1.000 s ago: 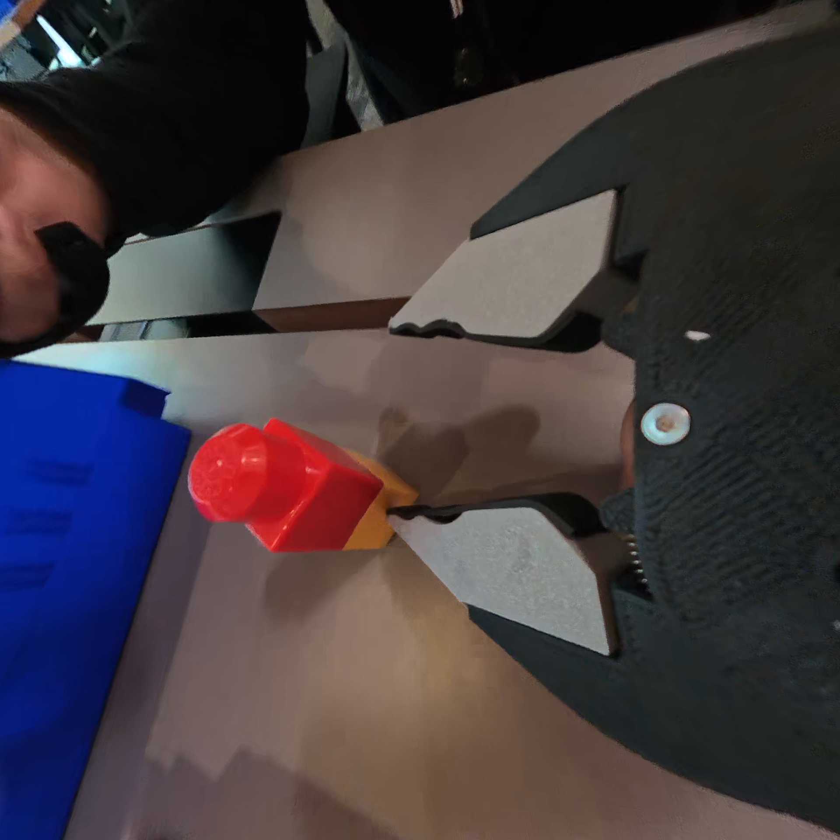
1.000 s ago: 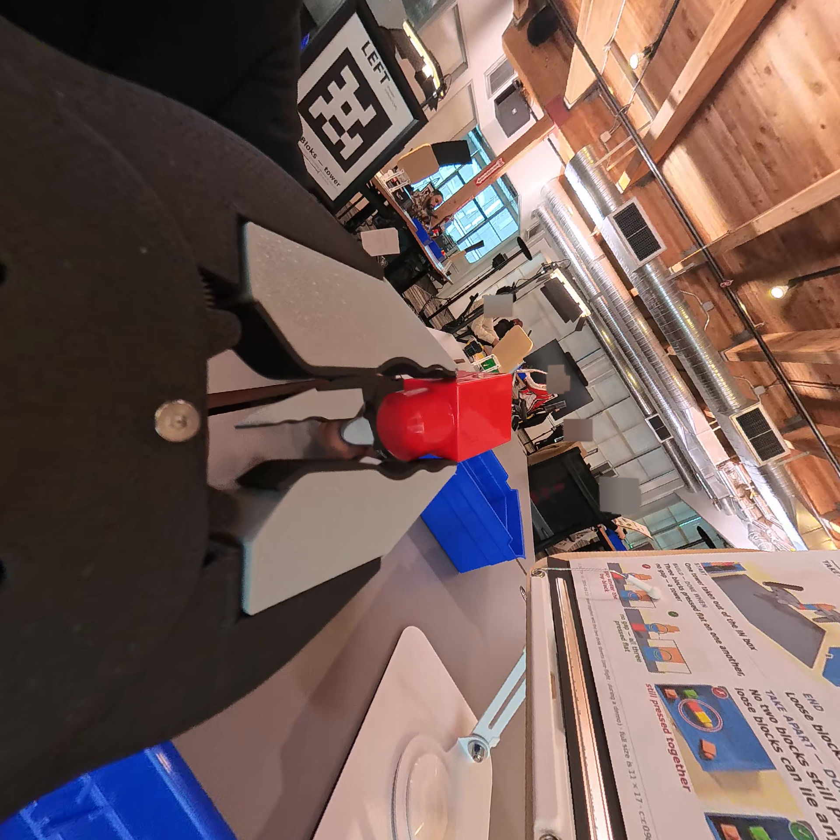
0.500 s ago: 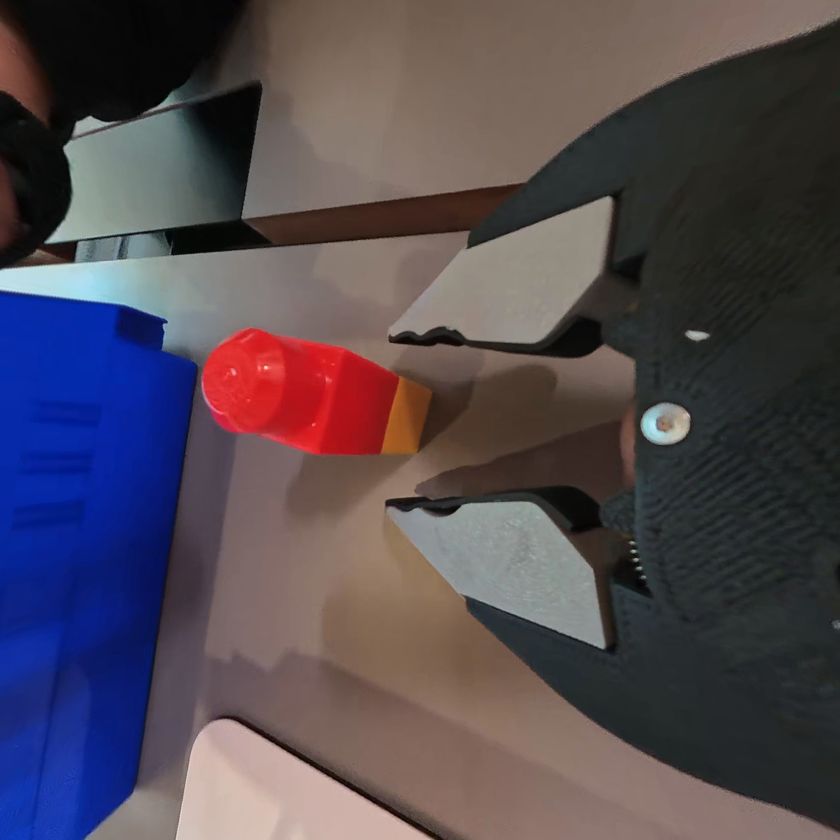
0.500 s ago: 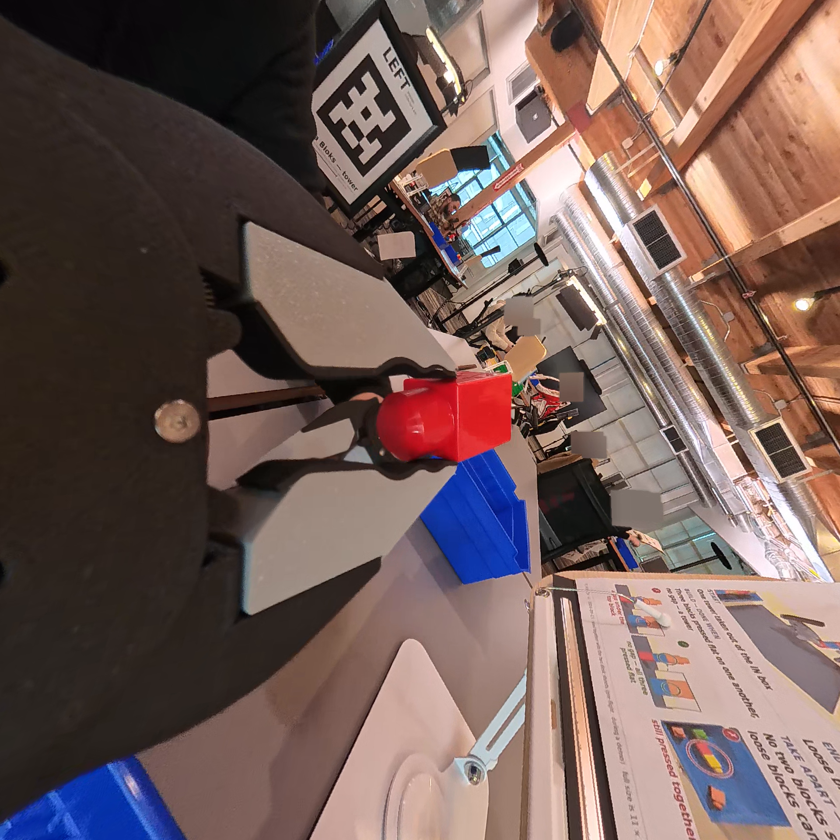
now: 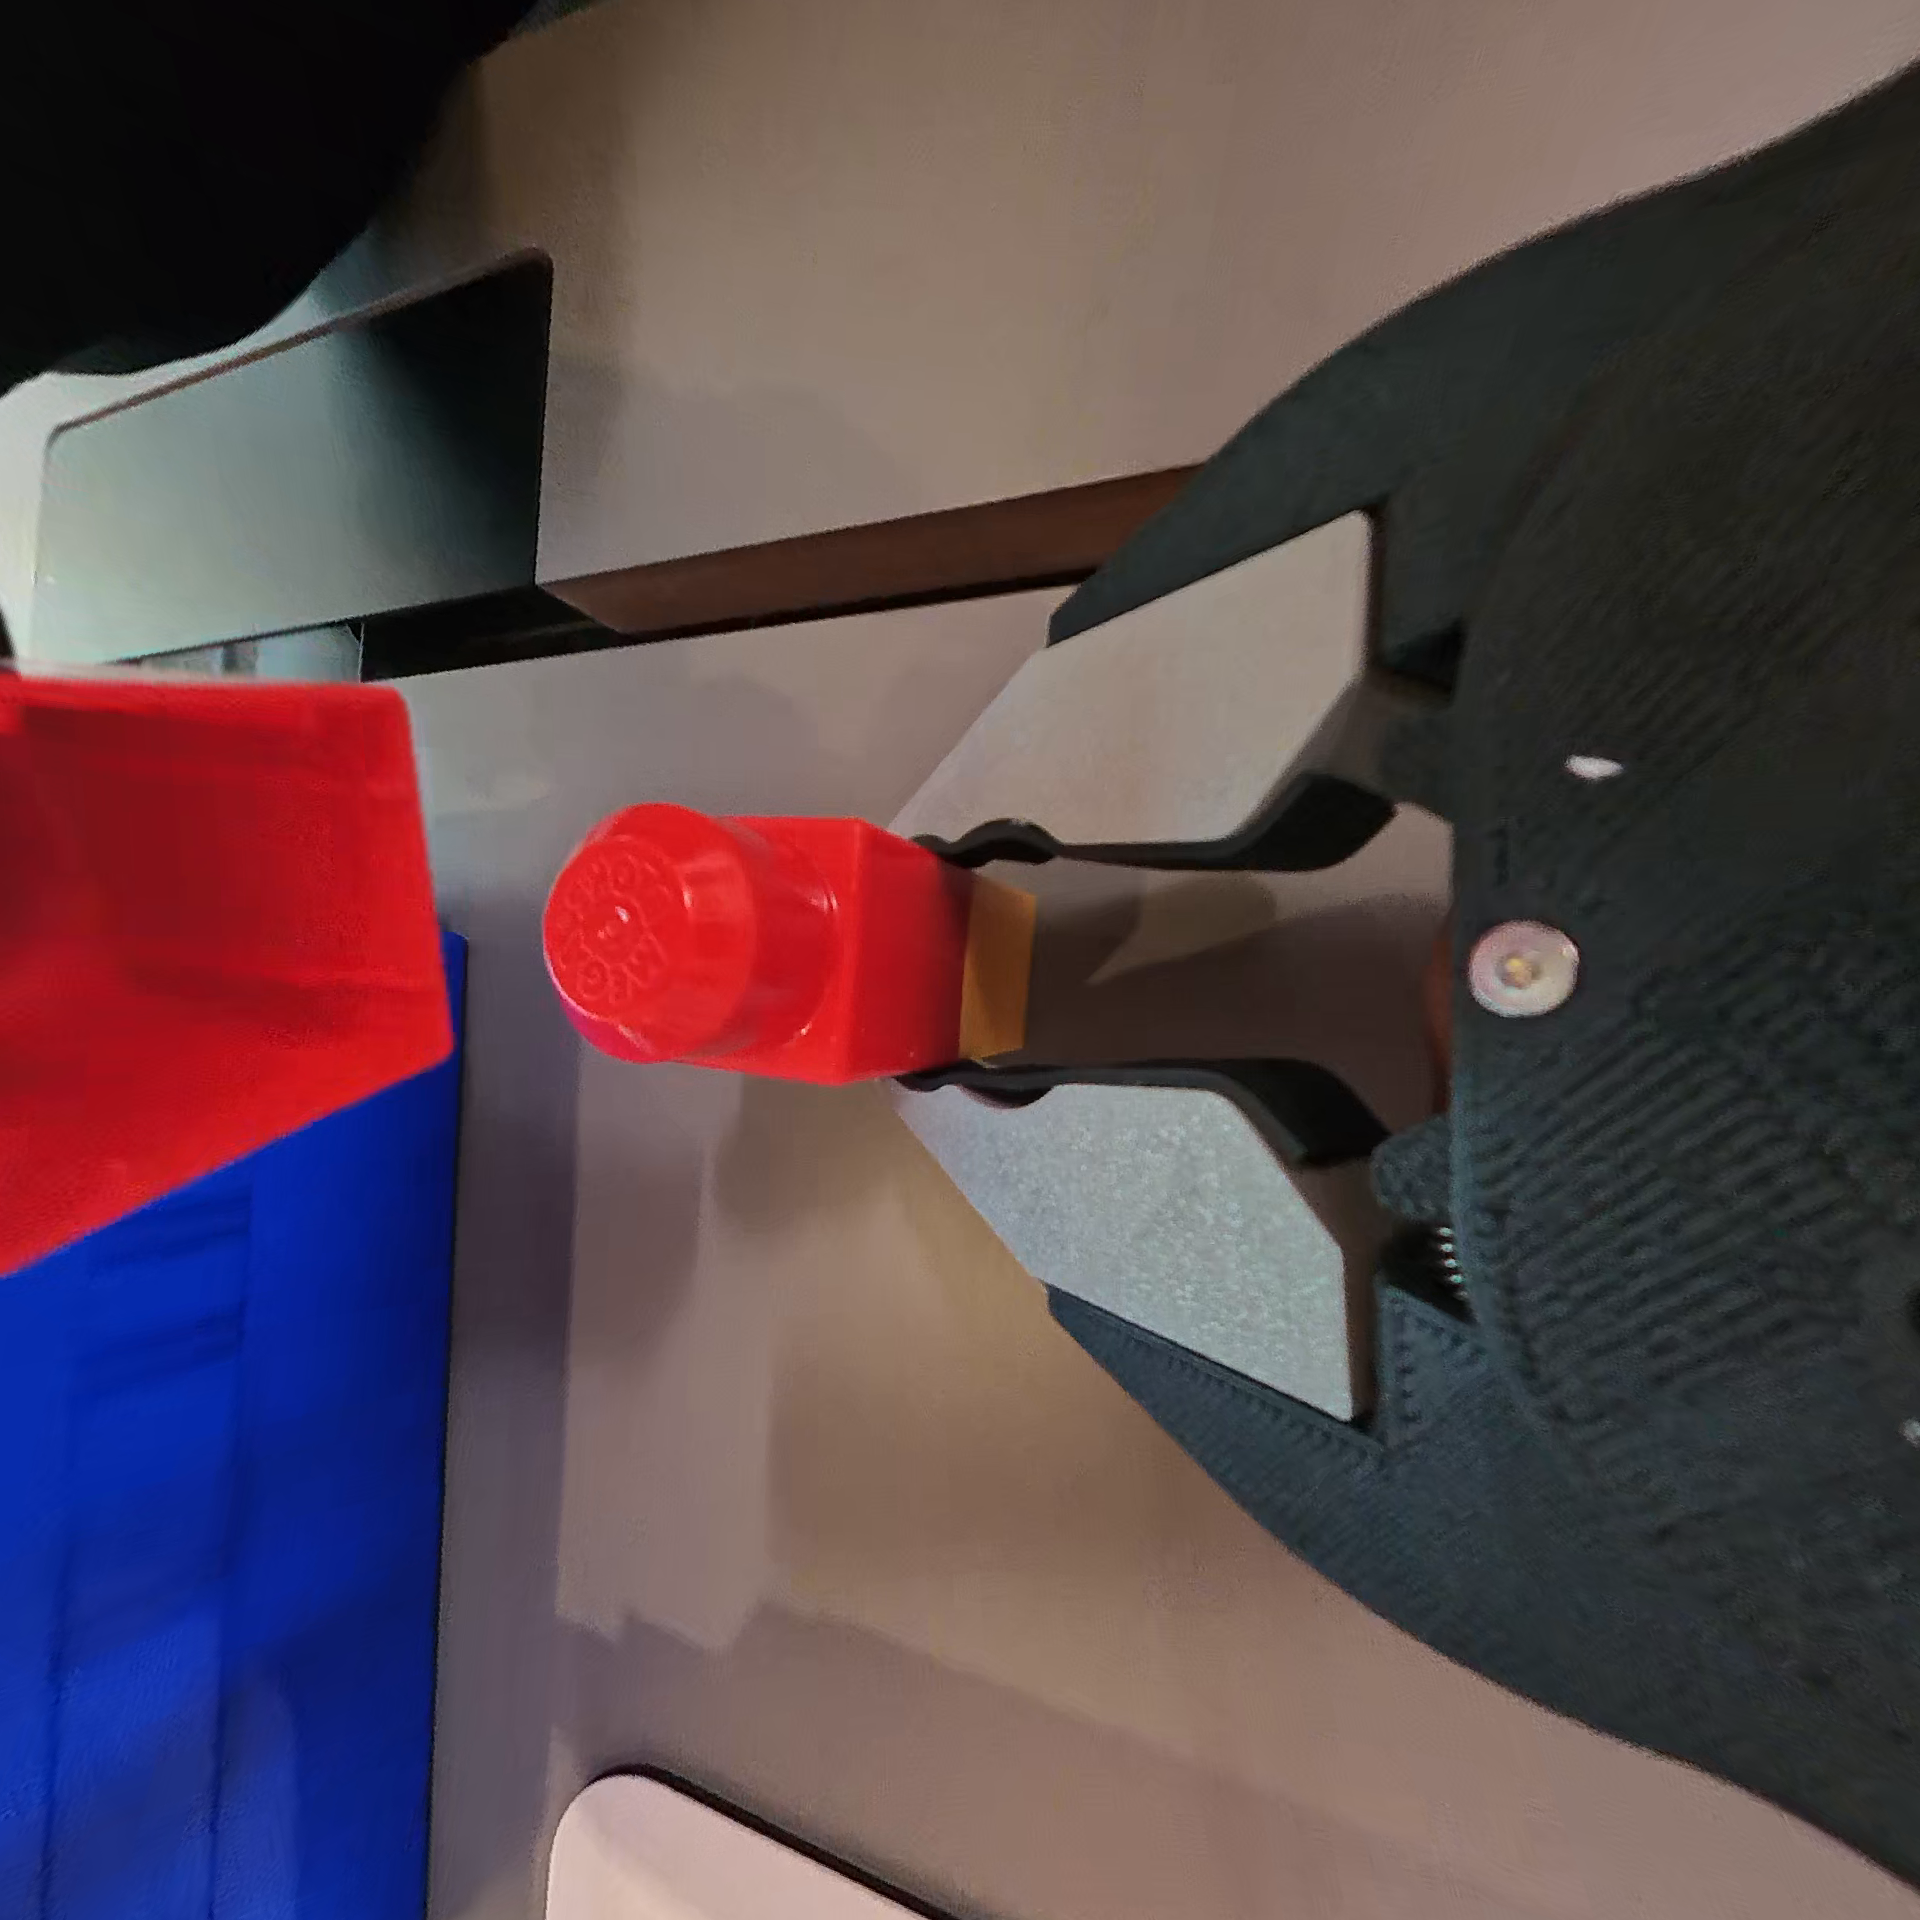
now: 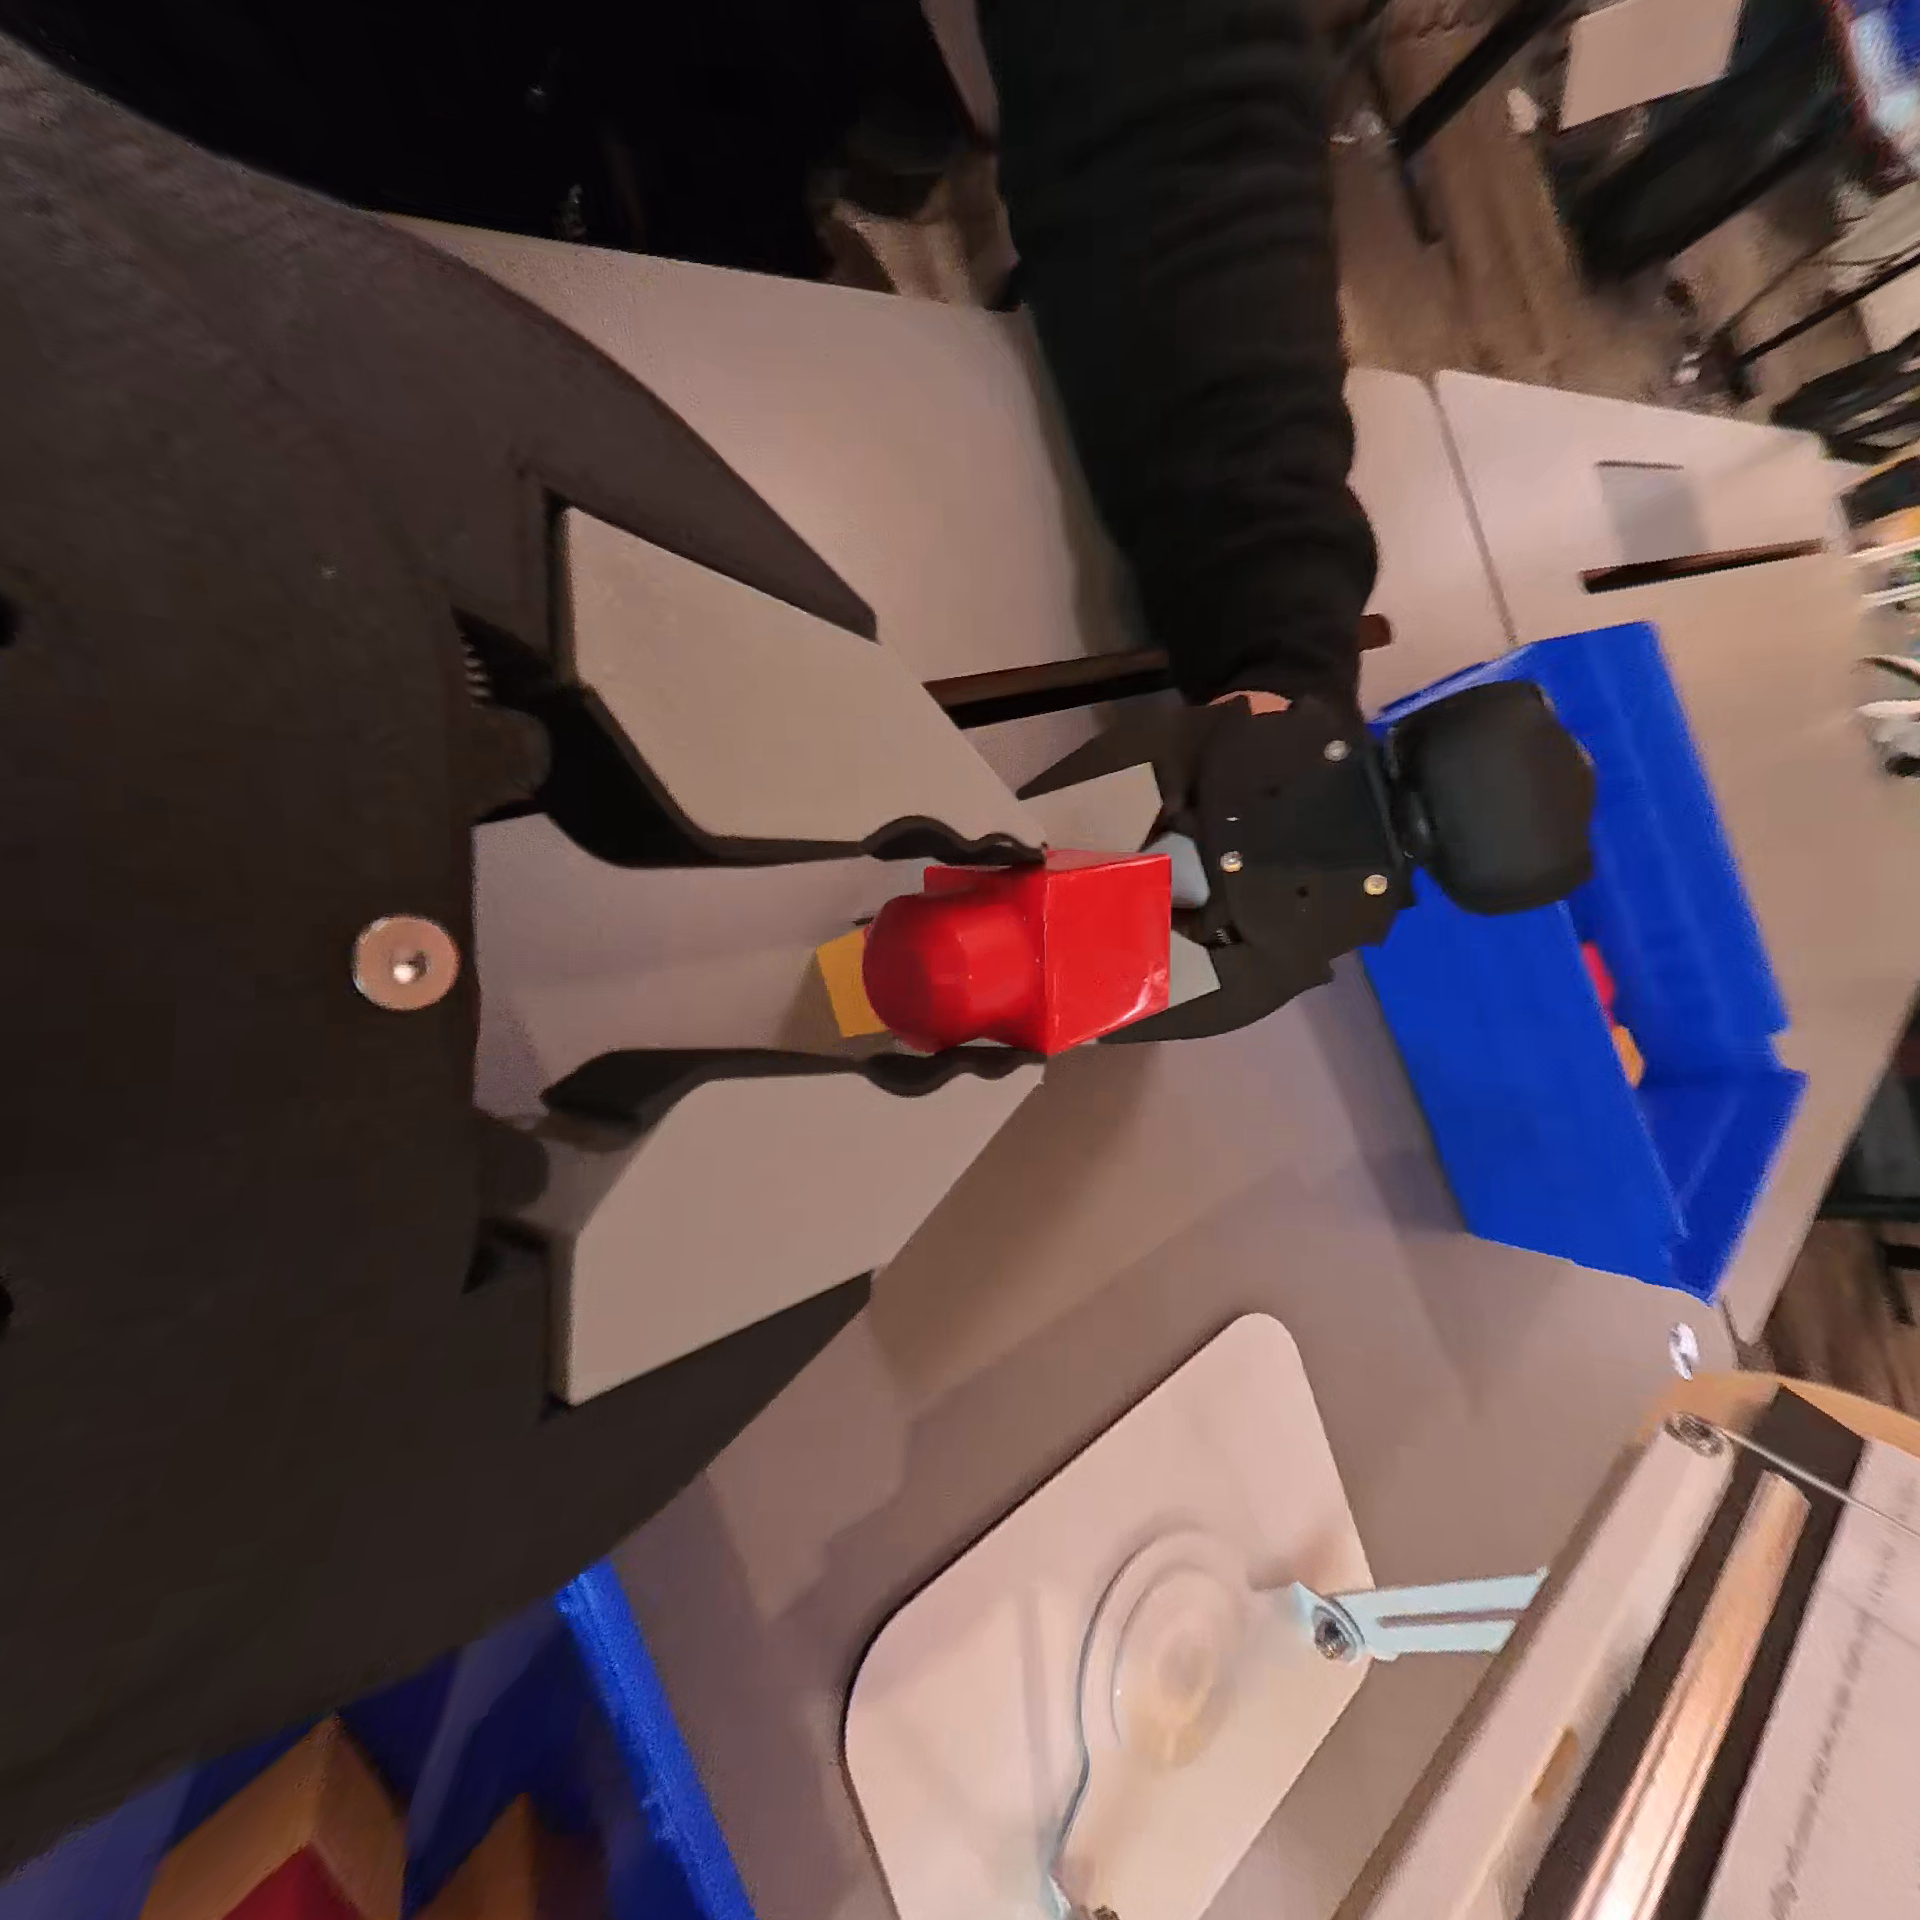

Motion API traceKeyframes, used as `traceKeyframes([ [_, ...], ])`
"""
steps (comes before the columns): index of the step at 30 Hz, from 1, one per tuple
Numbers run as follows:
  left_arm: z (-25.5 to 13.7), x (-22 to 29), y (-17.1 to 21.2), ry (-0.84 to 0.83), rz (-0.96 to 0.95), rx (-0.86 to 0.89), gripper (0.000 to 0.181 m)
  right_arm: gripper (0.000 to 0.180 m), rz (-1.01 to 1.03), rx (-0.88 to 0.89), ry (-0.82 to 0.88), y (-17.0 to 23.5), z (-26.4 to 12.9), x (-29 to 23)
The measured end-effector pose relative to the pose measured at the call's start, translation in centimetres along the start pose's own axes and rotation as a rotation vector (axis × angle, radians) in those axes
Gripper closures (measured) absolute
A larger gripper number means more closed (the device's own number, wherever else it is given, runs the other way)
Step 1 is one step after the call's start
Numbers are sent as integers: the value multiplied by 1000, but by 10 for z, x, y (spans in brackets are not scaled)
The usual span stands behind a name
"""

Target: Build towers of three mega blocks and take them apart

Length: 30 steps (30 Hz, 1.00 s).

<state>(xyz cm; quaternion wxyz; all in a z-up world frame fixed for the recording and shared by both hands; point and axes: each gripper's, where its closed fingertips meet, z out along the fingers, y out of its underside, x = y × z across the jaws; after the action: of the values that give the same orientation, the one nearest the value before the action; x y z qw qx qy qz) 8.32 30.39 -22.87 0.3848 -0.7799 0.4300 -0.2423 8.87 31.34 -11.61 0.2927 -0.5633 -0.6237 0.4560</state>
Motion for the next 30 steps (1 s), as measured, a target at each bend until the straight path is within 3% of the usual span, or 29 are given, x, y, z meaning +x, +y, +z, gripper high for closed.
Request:
traceKeyframes([
  [3,0,4,0,22,0,1,146,148,-29,-80,-7,0,-1,1],
  [13,-8,3,-6,40,-42,65,147,148,-352,-756,93,8,12,8],
  [23,-6,1,0,19,-69,27,147,148,-398,-936,53,11,24,-1],
  [30,-11,-11,-5,-21,-161,74,147,148,-306,-888,91,1,24,12],
])
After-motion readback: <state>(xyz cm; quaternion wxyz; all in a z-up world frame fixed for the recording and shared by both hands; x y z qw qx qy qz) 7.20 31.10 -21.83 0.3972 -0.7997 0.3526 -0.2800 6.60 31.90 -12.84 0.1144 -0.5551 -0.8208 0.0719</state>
